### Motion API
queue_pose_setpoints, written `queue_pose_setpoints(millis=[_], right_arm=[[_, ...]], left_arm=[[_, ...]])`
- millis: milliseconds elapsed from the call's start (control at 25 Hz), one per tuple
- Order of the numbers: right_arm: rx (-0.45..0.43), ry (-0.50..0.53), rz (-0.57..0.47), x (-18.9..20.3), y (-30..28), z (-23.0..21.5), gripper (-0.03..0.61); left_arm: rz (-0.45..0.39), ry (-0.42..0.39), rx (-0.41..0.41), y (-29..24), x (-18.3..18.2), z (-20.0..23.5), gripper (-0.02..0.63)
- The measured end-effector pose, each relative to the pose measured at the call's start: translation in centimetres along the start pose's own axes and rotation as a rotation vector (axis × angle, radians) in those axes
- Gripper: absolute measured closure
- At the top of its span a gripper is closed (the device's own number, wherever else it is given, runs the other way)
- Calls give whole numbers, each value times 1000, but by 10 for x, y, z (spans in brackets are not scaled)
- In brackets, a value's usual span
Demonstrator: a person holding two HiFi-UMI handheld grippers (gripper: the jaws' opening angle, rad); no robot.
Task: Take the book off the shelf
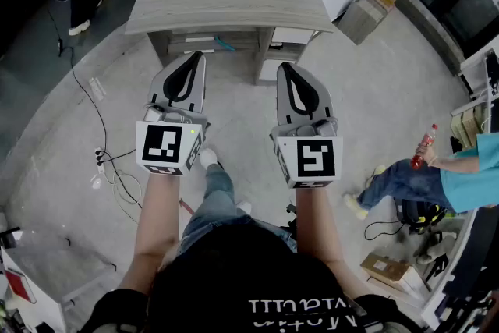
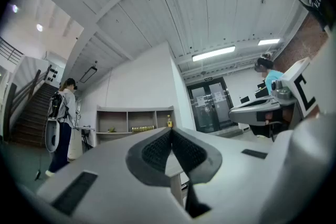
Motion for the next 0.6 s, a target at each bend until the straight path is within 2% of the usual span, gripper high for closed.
queue_pose_setpoints(millis=[200,360,400,440,480,600], right_arm=[[4,-14,13,0,6,-1,563],[1,-7,5,3,3,5,563],[-1,1,8,4,2,6,563],[-2,7,11,4,2,7,563],[-2,9,12,4,0,6,563],[7,7,10,5,-8,0,563]], left_arm=[[19,16,-17,6,3,1,604],[69,72,4,3,11,9,602],[83,94,10,2,13,12,537],[97,116,11,-1,14,14,387],[107,131,5,-4,16,17,293],[105,148,-21,-16,16,23,254]])
Point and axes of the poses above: the fingertips, and each gripper's own axes: y backward along the fingers, z to its left, x out of its underside, the point moved 10 cm from there along y, backward along the fingers, and after that the axes turned 14 degrees about y, right-handed, at the moved point
